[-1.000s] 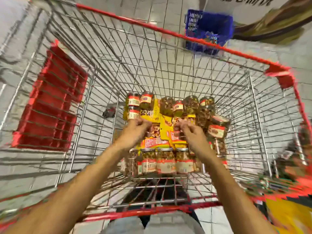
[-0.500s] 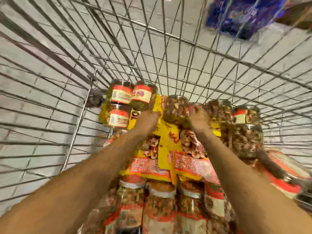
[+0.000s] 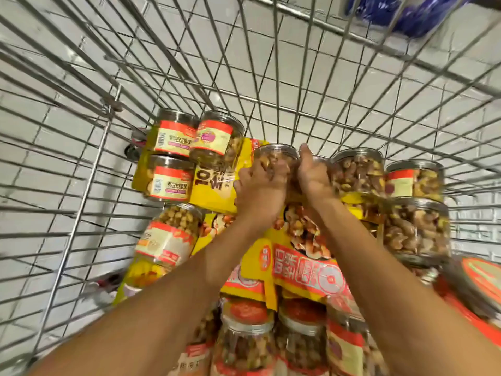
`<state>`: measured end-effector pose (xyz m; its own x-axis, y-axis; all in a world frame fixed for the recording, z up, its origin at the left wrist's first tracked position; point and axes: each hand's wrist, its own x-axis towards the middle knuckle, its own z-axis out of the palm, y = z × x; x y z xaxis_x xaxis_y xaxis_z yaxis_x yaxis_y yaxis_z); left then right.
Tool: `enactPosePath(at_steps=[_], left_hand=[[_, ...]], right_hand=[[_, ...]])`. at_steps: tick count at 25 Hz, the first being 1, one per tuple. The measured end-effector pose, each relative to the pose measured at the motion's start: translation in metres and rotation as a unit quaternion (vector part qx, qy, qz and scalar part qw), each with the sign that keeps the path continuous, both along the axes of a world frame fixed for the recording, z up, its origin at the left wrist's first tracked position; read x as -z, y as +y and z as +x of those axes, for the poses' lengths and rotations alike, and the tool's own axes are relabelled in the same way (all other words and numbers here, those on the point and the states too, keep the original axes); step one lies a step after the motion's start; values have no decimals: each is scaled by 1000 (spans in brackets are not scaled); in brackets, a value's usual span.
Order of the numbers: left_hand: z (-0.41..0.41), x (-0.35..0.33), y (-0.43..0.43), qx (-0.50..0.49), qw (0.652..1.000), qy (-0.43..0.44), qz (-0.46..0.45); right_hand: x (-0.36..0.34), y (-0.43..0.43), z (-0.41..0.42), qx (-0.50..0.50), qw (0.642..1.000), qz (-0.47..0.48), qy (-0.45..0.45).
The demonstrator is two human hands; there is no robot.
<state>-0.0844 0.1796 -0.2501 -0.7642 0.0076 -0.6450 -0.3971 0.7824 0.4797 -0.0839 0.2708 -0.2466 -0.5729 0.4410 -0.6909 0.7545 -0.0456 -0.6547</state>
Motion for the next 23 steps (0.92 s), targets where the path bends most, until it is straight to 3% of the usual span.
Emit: enactPosePath(at_steps=[3,5,7,8,10,12,15,19,23], left_hand=[[48,-54,-29,121,973,194,34],[61,-74,-48,209,933,254,148],[42,-78,-65,100,944,216,228],[27,-74,-76,26,949,235,208],[-15,-54,-98,-45,959,274,51],[-55,-28,-108,-14,976,208,-68],[-85,6,-89,40,981,140,-131],[-71,22,-57,18,980,160,-114],[-63,26,-52,74,986,111,-101]], right_hand=[[-6,-19,13,76,956,-282,22],[-11,-29,29,117,905,-406,49],[-7,-29,36,124,893,-427,65],[-8,-28,36,128,890,-431,70],[-6,-27,33,141,883,-440,79],[1,-27,28,147,887,-431,72],[6,-28,24,162,890,-421,67],[8,-21,25,153,900,-405,41],[5,-2,30,184,874,-441,84]])
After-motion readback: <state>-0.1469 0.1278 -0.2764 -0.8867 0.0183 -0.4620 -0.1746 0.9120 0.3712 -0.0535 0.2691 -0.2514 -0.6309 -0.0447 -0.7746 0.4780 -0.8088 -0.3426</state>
